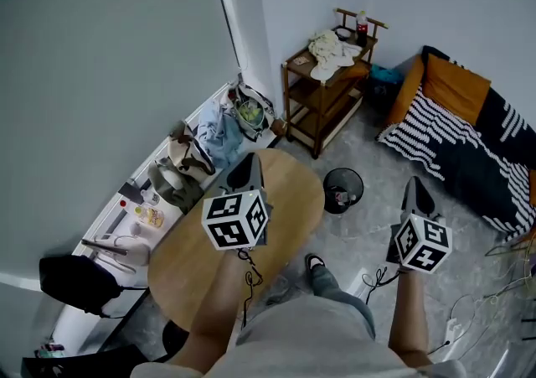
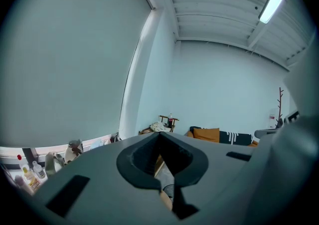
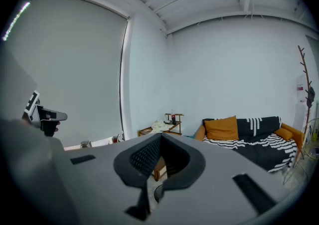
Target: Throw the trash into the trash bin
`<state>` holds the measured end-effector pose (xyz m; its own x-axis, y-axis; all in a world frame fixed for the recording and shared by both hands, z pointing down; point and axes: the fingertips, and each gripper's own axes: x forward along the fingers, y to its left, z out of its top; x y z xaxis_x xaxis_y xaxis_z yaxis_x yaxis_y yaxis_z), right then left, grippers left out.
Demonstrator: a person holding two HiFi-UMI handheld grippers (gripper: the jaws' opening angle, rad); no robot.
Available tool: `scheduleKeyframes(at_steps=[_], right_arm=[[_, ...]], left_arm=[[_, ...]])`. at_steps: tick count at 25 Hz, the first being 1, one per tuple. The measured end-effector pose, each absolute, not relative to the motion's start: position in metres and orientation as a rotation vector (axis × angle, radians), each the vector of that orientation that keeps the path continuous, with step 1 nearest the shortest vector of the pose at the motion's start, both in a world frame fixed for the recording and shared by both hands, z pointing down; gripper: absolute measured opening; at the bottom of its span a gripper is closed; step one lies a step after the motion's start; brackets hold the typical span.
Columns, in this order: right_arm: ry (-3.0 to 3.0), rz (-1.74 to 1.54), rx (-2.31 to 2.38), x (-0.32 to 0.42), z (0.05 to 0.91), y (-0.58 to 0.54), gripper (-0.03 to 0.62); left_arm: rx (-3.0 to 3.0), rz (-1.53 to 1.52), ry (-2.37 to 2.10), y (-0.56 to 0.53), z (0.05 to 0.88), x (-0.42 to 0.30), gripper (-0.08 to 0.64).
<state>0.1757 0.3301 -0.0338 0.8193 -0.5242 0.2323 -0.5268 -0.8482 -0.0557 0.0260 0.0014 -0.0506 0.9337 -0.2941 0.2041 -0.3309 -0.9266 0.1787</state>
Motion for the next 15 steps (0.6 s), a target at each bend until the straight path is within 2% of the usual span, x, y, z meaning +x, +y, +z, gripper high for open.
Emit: scheduleKeyframes(at_steps=[15], right_arm=[[-0.888,0.373,2.970,0.1823,-0.0383,0.3216,0.003]], left_arm=[[2.851,0.241,-0.471,0.0051,-0.0470,0.0342,0.011]])
